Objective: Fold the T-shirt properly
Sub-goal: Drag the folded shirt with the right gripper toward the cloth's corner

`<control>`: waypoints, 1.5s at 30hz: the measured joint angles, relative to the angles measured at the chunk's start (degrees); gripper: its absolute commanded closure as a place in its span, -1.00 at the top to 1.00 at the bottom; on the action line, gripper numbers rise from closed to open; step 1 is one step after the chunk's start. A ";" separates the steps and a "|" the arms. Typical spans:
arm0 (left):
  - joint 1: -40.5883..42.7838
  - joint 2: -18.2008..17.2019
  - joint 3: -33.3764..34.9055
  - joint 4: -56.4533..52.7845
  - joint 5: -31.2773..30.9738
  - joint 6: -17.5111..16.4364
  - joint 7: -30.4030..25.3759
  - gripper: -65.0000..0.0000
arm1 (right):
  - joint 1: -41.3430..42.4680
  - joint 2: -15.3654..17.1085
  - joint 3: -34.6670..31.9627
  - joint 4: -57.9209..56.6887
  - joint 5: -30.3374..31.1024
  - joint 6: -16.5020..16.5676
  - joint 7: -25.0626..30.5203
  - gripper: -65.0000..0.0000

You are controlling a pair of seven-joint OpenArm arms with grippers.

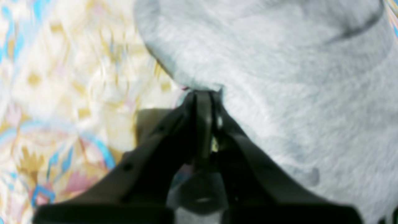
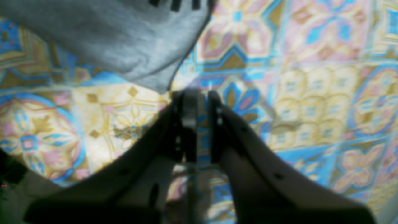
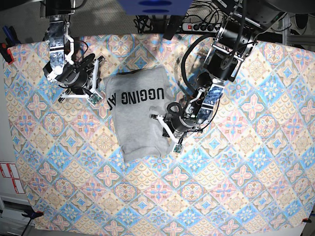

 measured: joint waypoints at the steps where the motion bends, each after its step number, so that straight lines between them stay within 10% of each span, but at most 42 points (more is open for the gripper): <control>1: -0.11 0.09 0.02 0.20 0.09 0.24 0.07 -1.00 | -0.26 0.02 -0.02 1.66 0.26 0.04 0.15 -0.84; 12: 16.52 -10.99 -8.46 32.33 -0.44 0.24 6.03 -1.00 | 2.62 -5.79 -12.66 4.87 2.49 0.44 0.11 -0.84; 20: 34.62 -10.91 -27.30 49.40 -0.02 -0.17 9.16 -1.00 | 11.02 -13.68 -13.55 -7.34 1.36 -0.17 -0.52 -0.84; 29: 41.64 -10.69 -28.74 53.77 -0.13 -0.17 9.75 -1.00 | 20.50 -19.61 -13.14 -23.41 1.38 -0.20 0.79 -0.84; 45: 41.99 -10.40 -28.44 53.77 -0.13 -0.07 9.77 -1.00 | 26.23 -18.97 -8.87 -46.86 3.91 0.70 14.91 -0.84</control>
